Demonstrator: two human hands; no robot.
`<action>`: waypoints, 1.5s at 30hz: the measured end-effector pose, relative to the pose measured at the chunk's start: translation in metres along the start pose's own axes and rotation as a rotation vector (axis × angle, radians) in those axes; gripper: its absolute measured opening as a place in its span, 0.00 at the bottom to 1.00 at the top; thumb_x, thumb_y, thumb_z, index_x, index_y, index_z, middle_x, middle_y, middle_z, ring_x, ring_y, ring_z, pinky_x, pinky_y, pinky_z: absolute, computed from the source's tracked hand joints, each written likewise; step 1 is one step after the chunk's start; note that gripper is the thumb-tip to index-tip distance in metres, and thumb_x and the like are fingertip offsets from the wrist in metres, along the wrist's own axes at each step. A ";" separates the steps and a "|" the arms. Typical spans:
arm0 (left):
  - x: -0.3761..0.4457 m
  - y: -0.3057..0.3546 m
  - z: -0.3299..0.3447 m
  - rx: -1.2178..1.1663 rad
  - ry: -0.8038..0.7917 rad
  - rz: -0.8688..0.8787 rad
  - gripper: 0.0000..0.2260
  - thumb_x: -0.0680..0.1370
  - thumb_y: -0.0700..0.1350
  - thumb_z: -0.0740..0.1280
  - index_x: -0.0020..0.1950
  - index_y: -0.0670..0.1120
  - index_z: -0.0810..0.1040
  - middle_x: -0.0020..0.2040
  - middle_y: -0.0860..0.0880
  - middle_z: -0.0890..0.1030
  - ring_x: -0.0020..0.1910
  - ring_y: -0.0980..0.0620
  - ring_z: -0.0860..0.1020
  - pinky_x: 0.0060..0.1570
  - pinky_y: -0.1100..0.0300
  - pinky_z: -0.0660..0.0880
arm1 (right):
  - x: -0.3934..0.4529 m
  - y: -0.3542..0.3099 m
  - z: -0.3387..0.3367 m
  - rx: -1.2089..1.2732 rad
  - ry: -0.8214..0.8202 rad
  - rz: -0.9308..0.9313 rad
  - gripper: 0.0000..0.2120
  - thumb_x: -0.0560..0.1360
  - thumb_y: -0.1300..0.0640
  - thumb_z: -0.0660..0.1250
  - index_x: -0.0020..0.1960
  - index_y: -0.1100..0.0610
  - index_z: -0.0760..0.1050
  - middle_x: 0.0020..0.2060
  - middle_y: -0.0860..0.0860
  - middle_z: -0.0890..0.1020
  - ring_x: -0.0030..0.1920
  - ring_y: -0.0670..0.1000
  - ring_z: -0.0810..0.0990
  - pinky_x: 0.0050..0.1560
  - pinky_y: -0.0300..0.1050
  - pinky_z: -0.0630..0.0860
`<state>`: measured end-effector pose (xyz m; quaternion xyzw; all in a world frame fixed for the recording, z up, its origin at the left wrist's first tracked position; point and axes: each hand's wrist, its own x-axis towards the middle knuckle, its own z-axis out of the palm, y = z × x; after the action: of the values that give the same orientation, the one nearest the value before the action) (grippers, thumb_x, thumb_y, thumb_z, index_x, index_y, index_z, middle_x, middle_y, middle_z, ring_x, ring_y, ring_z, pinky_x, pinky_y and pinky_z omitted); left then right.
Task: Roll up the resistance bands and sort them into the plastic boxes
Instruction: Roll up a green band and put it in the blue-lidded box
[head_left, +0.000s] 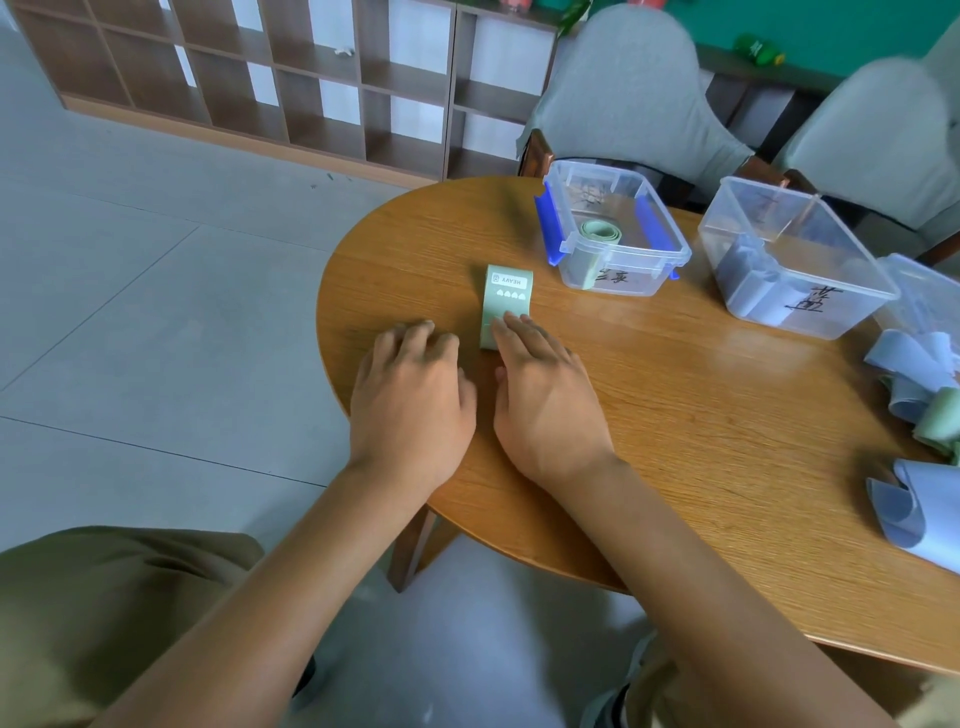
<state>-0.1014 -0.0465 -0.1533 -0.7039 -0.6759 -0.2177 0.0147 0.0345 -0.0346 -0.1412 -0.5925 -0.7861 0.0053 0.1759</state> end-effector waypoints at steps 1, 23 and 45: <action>0.000 0.000 0.000 0.005 -0.001 -0.001 0.17 0.80 0.47 0.62 0.65 0.44 0.79 0.68 0.43 0.78 0.66 0.40 0.73 0.62 0.46 0.73 | 0.003 0.001 0.000 -0.003 -0.009 -0.001 0.26 0.80 0.61 0.59 0.77 0.60 0.63 0.77 0.56 0.66 0.78 0.54 0.60 0.76 0.47 0.57; 0.000 -0.002 0.002 0.007 -0.009 -0.016 0.18 0.80 0.49 0.60 0.67 0.46 0.79 0.68 0.45 0.77 0.67 0.42 0.72 0.61 0.48 0.73 | 0.051 0.012 0.005 -0.169 0.002 0.058 0.21 0.77 0.58 0.58 0.69 0.55 0.70 0.61 0.55 0.67 0.59 0.58 0.66 0.59 0.50 0.65; -0.001 -0.012 0.005 -0.118 0.018 -0.012 0.18 0.80 0.47 0.61 0.67 0.45 0.78 0.69 0.46 0.77 0.67 0.44 0.72 0.63 0.49 0.72 | 0.017 0.034 0.003 0.121 0.214 -0.135 0.16 0.74 0.67 0.71 0.61 0.58 0.80 0.53 0.56 0.80 0.53 0.59 0.76 0.56 0.48 0.74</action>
<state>-0.1114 -0.0447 -0.1609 -0.6976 -0.6659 -0.2636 -0.0222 0.0613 -0.0075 -0.1470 -0.5239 -0.7991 -0.0223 0.2939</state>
